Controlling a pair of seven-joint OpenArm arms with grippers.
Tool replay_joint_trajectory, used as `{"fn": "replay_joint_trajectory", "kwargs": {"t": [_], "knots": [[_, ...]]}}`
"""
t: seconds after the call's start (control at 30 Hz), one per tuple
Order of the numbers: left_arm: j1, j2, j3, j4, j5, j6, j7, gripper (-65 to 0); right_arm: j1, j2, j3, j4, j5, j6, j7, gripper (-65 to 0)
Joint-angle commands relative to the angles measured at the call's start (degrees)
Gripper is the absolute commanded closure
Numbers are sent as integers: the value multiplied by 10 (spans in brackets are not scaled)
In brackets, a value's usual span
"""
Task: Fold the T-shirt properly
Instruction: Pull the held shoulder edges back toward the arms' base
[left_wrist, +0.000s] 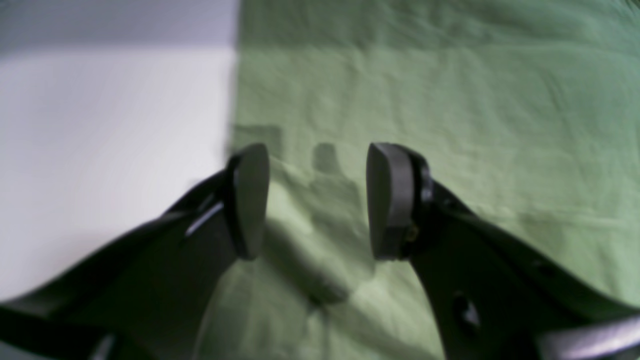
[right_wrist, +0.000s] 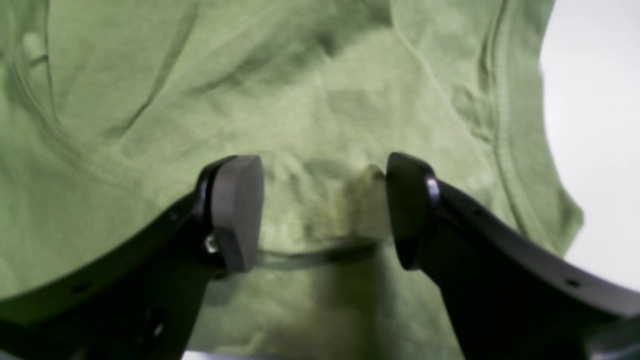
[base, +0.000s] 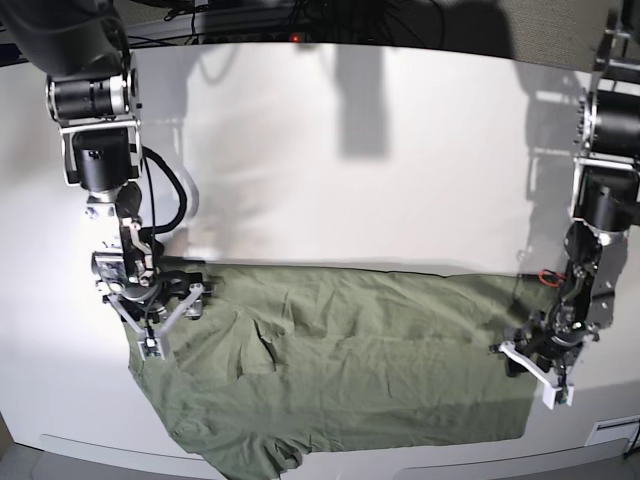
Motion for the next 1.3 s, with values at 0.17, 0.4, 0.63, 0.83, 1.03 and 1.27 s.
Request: {"fn": "replay_joint_trajectory", "kwargs": {"t": [0.17,0.4,0.63,0.83,1.03,1.27], "knots": [[37,8,-38,7,38,-17,-37,-304,3,7,60,12,1,37,15,-390],[99,8,-38,7,37,-17,-71,-304,-17,7,54,12,-33,42,21,-390],[125,8,-38,7,37,-17,-69,-304,-54,7,54,13,-33,43,21,-390],[141,4,-38,8,38,-20,-16,-304,-110,7,54,81,-21,53,13,-390],[145,-17,-38,11,38,-52,30,-279,-171,7,54,189,2,53,-40,-390],[215,-56,-38,110,37,-56,67,-279,-223,21,54,269,29,53,-80,-390]]}}
